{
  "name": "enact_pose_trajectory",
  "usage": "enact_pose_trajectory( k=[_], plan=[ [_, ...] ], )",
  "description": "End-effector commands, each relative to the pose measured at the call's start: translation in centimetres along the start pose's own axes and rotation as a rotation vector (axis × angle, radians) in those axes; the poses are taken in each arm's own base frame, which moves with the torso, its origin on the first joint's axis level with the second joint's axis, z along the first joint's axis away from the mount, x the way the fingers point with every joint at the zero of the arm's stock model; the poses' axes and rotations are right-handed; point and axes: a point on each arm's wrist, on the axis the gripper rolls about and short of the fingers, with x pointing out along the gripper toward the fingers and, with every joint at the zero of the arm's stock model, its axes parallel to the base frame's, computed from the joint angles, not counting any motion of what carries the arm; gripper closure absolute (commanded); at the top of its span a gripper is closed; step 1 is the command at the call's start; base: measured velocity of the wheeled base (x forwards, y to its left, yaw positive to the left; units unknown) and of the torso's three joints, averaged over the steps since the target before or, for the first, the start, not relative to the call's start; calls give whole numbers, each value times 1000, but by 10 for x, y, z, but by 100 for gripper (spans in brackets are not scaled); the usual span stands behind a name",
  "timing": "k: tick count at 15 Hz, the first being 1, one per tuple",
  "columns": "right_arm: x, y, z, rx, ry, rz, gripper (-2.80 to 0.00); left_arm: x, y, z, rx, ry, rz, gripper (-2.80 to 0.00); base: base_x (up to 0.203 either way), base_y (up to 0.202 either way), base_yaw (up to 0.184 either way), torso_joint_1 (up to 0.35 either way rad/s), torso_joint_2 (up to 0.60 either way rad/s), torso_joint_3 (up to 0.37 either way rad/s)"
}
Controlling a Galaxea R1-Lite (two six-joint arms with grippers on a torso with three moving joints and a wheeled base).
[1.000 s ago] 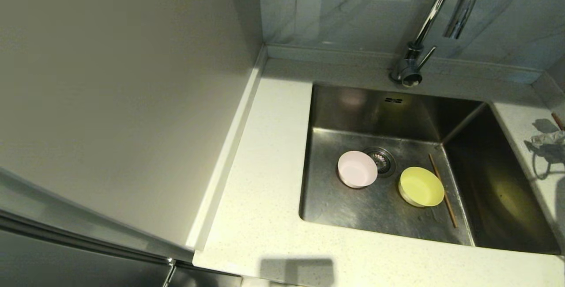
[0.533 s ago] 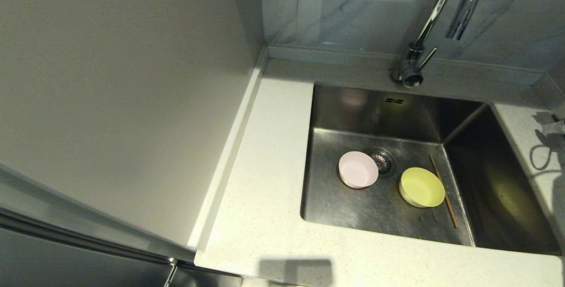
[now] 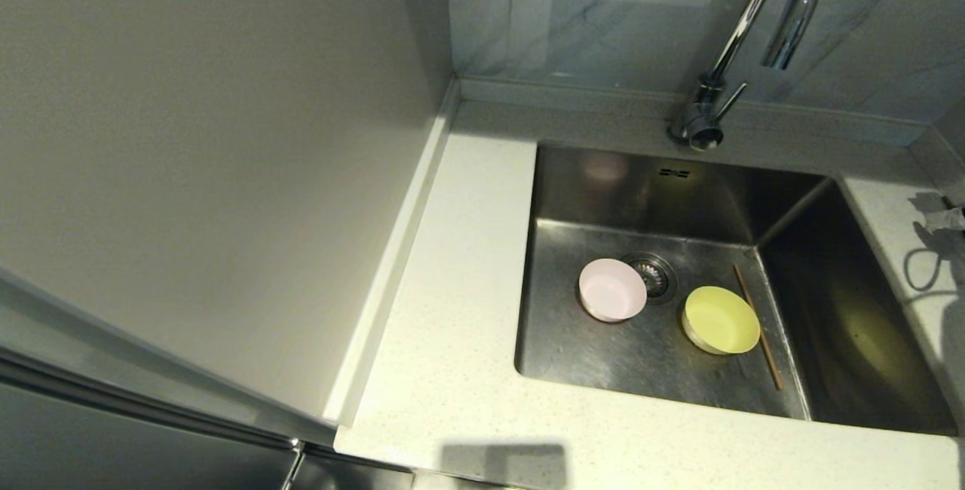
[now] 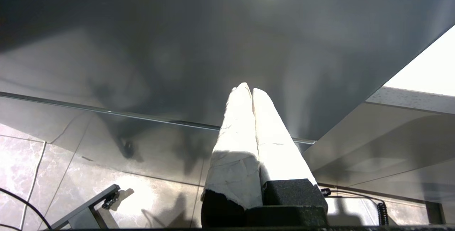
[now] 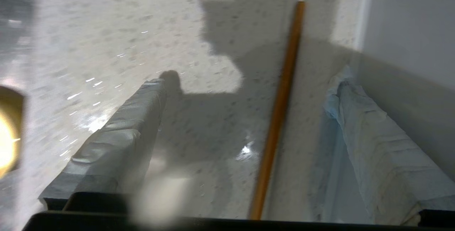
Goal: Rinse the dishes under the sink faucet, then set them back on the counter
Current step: Turn on the faucet
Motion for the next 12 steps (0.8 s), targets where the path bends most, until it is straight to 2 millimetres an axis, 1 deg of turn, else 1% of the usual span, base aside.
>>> enact_pose_trajectory(
  k=[1,3,5,6,12],
  plan=[
    [3,6,-9,30,55,91,-280,0,0,0,-1,-4,1,0,0,0,0,0,0,0],
    [-4,15,-12,59,111,160,-280,0,0,0,-1,-4,1,0,0,0,0,0,0,0],
    [-14,21,-11,72,85,295,-280,0,0,0,-1,-4,1,0,0,0,0,0,0,0],
    [-19,23,-9,64,80,320,-280,0,0,0,-1,-4,1,0,0,0,0,0,0,0],
    [-47,42,9,31,37,363,-280,0,0,0,-1,-4,1,0,0,0,0,0,0,0]
  ],
)
